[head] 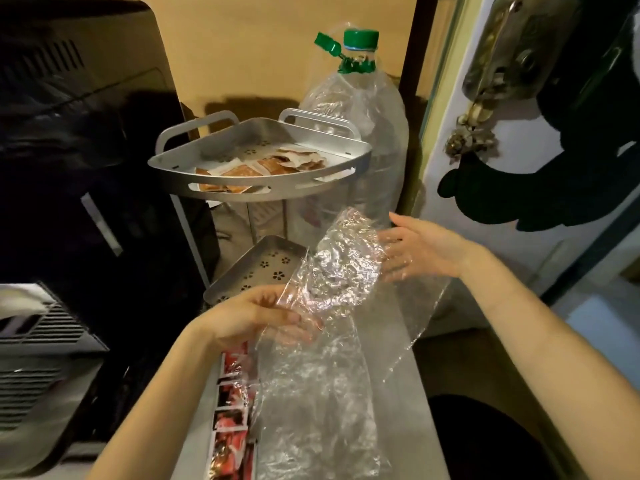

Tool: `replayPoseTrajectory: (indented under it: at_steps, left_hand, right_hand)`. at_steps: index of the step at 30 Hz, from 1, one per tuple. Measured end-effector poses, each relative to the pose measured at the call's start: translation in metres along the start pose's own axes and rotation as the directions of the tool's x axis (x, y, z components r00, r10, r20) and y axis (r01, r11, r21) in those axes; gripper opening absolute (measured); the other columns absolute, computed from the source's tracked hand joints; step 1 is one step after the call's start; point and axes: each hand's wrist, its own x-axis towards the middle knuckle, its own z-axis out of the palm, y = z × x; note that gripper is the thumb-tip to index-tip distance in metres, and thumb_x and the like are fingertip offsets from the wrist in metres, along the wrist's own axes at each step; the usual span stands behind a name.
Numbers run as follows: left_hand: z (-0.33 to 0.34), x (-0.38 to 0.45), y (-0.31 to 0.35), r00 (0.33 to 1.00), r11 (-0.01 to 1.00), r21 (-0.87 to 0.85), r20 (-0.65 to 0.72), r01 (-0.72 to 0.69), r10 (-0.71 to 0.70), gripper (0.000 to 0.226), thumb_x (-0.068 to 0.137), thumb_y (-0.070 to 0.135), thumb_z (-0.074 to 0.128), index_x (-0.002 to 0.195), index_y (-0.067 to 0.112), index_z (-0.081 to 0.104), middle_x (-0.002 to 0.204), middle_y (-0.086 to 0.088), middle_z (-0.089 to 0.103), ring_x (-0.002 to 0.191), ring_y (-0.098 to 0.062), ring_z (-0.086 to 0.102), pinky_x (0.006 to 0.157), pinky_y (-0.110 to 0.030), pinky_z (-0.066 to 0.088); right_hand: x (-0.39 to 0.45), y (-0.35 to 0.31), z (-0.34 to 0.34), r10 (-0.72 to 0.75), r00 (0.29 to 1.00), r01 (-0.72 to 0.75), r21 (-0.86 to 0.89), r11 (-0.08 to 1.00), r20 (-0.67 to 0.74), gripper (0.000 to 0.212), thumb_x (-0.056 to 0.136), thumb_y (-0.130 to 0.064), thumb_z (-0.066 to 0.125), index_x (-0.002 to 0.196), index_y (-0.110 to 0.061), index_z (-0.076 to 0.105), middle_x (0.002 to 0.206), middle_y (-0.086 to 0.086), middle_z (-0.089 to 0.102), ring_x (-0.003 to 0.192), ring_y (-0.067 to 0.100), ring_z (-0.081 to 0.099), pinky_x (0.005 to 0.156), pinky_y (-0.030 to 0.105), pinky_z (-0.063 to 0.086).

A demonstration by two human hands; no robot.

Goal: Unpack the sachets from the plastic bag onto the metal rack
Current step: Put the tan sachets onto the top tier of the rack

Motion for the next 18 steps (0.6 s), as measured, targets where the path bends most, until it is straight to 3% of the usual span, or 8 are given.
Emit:
replayPoseTrajectory:
  at_steps: [2,4,6,8,11,13,15,18]
  left_hand:
    - [-0.003,-0.005,-0.019,0.996,0.990,-0.138,-0.086,-0.004,-0.008,0.015,0.073,0.006,0.068,0.084,0.015,0.072,0.093,-0.013,0.073,0.087,-0.026,0.070,0.073,-0.031,0.058]
    - [-0.007,-0.007,-0.039,0.989,0.975,-0.222,-0.143,0.004,-0.036,0.035,0.066,0.012,0.078,0.097,0.001,0.065,0.098,-0.020,0.066,0.087,-0.032,0.065,0.072,-0.035,0.056]
    - [-0.007,-0.009,-0.057,0.974,0.957,-0.290,-0.205,0.030,-0.093,0.054,0.063,0.015,0.081,0.108,-0.002,0.057,0.102,-0.021,0.061,0.084,-0.028,0.059,0.071,-0.035,0.051]
    - [-0.005,-0.012,-0.072,0.944,0.922,-0.388,-0.300,0.012,-0.138,0.043,0.069,0.008,0.073,0.108,0.001,0.058,0.094,-0.013,0.071,0.079,-0.021,0.067,0.071,-0.028,0.056]
    - [0.000,-0.020,-0.087,0.875,0.903,-0.430,-0.428,0.022,-0.225,0.030,0.079,-0.006,0.058,0.109,0.001,0.056,0.082,-0.009,0.074,0.070,-0.015,0.070,0.061,-0.022,0.057]
    - [0.004,-0.027,-0.091,0.818,0.933,-0.347,-0.505,0.098,-0.274,0.024,0.081,-0.004,0.060,0.103,0.006,0.058,0.068,-0.004,0.072,0.053,-0.011,0.066,0.047,-0.020,0.052]
    - [0.005,-0.031,-0.095,0.769,0.943,-0.278,-0.558,0.180,-0.311,0.032,0.080,-0.004,0.063,0.109,0.008,0.057,0.062,-0.002,0.067,0.040,-0.008,0.058,0.038,-0.018,0.045]
    - [0.002,-0.038,-0.103,0.682,0.938,-0.217,-0.644,0.271,-0.346,0.053,0.076,-0.005,0.067,0.123,0.009,0.047,0.082,-0.011,0.068,0.054,-0.018,0.064,0.052,-0.031,0.056]
  right_hand:
    - [0.005,0.032,0.001,0.109,0.994,-0.107,0.195,0.975,0.001,0.078,0.071,-0.069,0.042,0.109,-0.006,0.067,0.108,0.021,0.068,0.094,0.034,0.067,0.081,0.043,0.053]
    - [0.010,0.066,0.008,0.137,0.990,-0.119,0.404,0.907,-0.014,0.091,0.068,-0.077,0.035,0.102,0.000,0.070,0.107,0.023,0.068,0.095,0.034,0.067,0.085,0.045,0.050]
    - [0.013,0.095,0.022,0.123,0.992,-0.099,0.537,0.838,-0.008,0.099,0.065,-0.083,0.029,0.105,-0.001,0.069,0.115,0.024,0.064,0.106,0.036,0.060,0.097,0.049,0.041]
    - [0.015,0.114,0.042,0.099,0.995,-0.091,0.629,0.772,0.022,0.100,0.059,-0.083,0.035,0.113,-0.004,0.066,0.120,0.026,0.060,0.107,0.038,0.058,0.095,0.049,0.042]
    - [0.028,0.131,0.069,0.130,0.991,-0.083,0.582,0.809,-0.039,0.080,0.068,-0.071,0.040,0.117,-0.011,0.060,0.111,0.020,0.067,0.090,0.032,0.067,0.073,0.042,0.053]
    - [0.037,0.139,0.086,0.162,0.978,-0.088,0.444,0.892,-0.132,0.066,0.072,-0.057,0.055,0.123,-0.015,0.054,0.113,0.012,0.066,0.093,0.029,0.068,0.080,0.043,0.054]
    - [0.045,0.149,0.102,0.150,0.967,-0.077,0.322,0.944,-0.207,0.070,0.063,-0.041,0.075,0.123,-0.012,0.053,0.111,0.009,0.067,0.095,0.026,0.068,0.080,0.039,0.055]
    - [0.050,0.155,0.122,0.156,0.950,-0.072,0.295,0.953,-0.271,0.049,0.070,-0.015,0.077,0.115,-0.011,0.057,0.103,0.012,0.071,0.086,0.024,0.069,0.068,0.034,0.056]
